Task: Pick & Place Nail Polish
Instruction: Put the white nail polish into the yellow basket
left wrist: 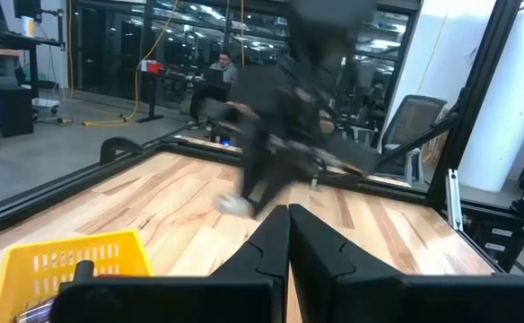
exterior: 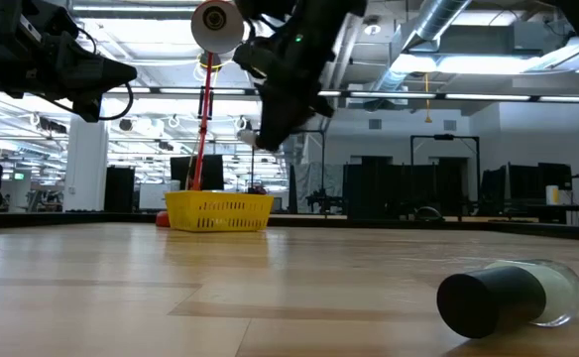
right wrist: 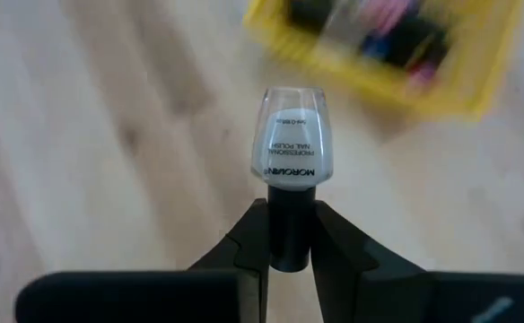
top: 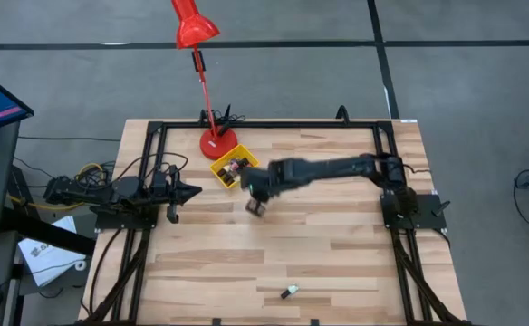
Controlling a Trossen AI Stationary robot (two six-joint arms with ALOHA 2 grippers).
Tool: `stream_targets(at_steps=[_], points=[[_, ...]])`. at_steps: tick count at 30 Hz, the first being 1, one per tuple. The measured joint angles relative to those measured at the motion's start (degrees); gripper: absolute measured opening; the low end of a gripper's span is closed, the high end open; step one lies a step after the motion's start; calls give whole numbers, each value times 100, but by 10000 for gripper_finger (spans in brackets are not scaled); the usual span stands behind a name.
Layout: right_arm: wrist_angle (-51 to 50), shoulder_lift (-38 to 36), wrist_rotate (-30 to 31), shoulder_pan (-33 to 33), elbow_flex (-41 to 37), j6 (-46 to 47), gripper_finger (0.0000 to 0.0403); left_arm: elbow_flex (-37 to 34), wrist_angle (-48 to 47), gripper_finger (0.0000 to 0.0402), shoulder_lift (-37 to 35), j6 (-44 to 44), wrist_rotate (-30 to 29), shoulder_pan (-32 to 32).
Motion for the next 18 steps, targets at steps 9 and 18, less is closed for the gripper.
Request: stream_targets(at_steps=[9,18], points=[[791,-9,14,-939,237,-578,45,0,2,0,0,-1,0,0],[1122,-9,12,-1296,239,-597,45,0,12,0,0,-1,0,1]])
